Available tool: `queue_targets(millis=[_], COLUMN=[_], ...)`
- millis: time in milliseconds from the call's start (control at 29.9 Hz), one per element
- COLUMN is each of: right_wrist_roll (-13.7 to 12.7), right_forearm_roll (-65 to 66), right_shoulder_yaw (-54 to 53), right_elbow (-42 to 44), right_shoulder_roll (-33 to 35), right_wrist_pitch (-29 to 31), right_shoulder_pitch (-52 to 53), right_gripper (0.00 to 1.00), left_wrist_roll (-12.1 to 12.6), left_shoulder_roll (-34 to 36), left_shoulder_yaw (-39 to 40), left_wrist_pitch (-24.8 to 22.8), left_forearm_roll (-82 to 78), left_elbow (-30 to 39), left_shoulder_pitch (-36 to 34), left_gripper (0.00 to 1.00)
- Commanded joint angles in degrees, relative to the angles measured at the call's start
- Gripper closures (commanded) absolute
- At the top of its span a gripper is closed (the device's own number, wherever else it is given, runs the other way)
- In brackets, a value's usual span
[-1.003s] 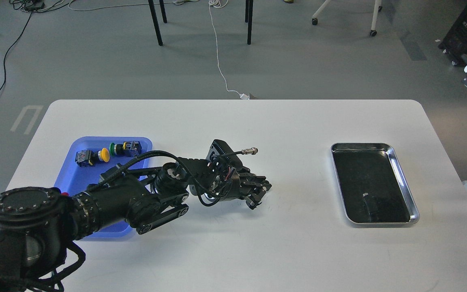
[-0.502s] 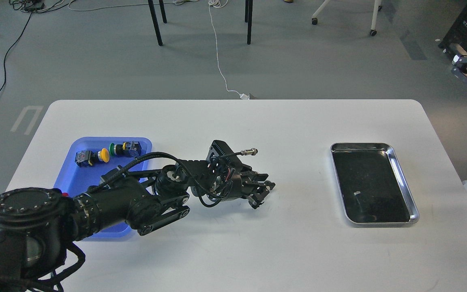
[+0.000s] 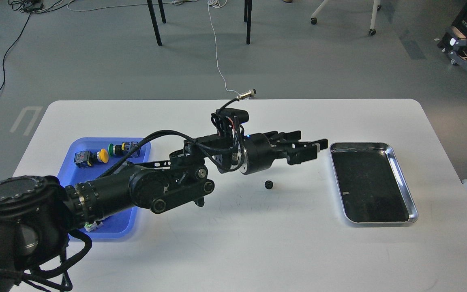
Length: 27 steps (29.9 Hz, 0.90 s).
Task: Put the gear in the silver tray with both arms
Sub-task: 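Release the gear on the table and lift the left arm away, then reach the right gripper down to the black gear and grasp it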
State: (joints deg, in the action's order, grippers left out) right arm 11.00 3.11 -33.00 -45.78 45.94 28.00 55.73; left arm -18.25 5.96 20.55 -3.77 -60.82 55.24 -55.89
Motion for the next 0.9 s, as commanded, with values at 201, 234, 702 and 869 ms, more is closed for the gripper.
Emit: queue_targets(millis=[201, 234, 702, 869], right_wrist_roll=[0.3, 0.4, 0.7, 0.9], right_forearm_roll=[13.5, 14.5, 41.9, 46.9], right_shoulder_yaw=[7.2, 10.4, 51.9, 58.1], right_elbow=[-0.5, -0.5, -3.9, -6.7], right_shoulder_roll=[-9.0, -10.1, -28.3, -33.1], right_wrist_pitch=[0.0, 0.0, 0.0, 0.0], right_shoulder_pitch=[10.3, 12.4, 34.1, 35.0], right_gripper=[0.01, 0.01, 0.02, 0.03], left_wrist_roll=[0.3, 0.5, 0.7, 0.8], left_shoulder_roll=[18.2, 19.6, 25.6, 27.3], left_shoulder_yaw=[6.9, 6.9, 20.7, 22.5], left_wrist_pitch=[-9.8, -10.1, -15.6, -16.0], left_forearm_roll=[45.2, 48.0, 66.4, 66.5], left_elbow=[-0.5, -0.7, -3.2, -3.1], left_shoulder_pitch=[0.3, 0.5, 9.8, 11.2], left_gripper=[0.02, 0.02, 0.02, 0.02])
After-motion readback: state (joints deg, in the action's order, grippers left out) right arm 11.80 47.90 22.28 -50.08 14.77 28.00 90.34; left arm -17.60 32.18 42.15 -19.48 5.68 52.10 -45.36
